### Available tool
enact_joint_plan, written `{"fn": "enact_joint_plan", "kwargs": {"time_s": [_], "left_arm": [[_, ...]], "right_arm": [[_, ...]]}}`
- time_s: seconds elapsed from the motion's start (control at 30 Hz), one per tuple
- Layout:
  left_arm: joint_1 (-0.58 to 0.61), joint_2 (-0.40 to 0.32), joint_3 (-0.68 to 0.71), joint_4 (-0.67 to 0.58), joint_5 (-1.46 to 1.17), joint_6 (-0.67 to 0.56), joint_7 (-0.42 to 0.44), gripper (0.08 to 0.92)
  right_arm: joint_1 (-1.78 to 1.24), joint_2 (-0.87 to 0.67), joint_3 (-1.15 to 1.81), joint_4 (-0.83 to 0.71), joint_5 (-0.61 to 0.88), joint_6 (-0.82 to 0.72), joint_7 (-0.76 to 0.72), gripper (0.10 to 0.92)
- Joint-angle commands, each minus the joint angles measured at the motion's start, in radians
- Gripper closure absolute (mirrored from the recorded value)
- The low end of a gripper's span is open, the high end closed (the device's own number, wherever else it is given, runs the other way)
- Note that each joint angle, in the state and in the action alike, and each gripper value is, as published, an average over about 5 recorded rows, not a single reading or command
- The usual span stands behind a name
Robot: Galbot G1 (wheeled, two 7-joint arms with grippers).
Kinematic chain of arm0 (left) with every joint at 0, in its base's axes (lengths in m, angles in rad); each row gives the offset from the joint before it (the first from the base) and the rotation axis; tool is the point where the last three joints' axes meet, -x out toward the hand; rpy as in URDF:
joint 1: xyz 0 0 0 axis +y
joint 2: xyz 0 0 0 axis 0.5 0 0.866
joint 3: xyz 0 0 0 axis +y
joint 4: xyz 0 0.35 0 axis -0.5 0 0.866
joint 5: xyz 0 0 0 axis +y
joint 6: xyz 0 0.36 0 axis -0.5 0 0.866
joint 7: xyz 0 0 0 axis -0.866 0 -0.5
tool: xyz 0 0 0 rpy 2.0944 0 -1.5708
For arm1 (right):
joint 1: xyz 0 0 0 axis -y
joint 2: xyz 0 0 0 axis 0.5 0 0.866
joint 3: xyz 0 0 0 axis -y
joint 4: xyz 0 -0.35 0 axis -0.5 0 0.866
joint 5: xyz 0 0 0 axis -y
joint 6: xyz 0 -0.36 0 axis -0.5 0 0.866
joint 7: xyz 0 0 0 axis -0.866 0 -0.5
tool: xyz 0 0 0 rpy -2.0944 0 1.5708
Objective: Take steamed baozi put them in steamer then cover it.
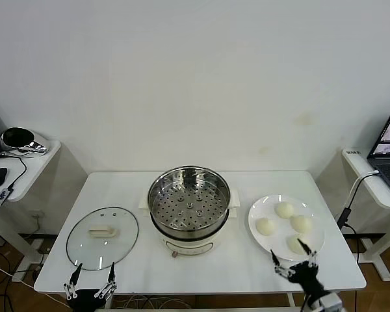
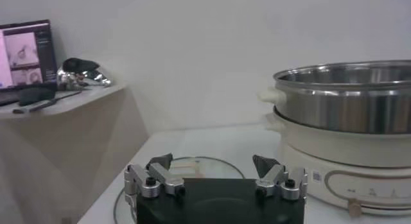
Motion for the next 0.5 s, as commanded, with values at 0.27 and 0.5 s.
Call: {"fn": "enact_joint_plan", "kwargs": {"time_s": [0.27,0.5], "left_arm": [[-0.002,-0.019,-0.002,0.039,0.149,-0.018,-0.024,0.177],[-0.007,-0.019,-0.003,0.066,0.176,-0.02,-0.048,0.177]], "right_arm": [[0.599,-0.495,-0.283,-0.238,-0.176,-0.152,-0.503,0.203],[1.074,-0.498,-0.754,-0.483,-0.114,-0.165,-0.685,0.203]]}}
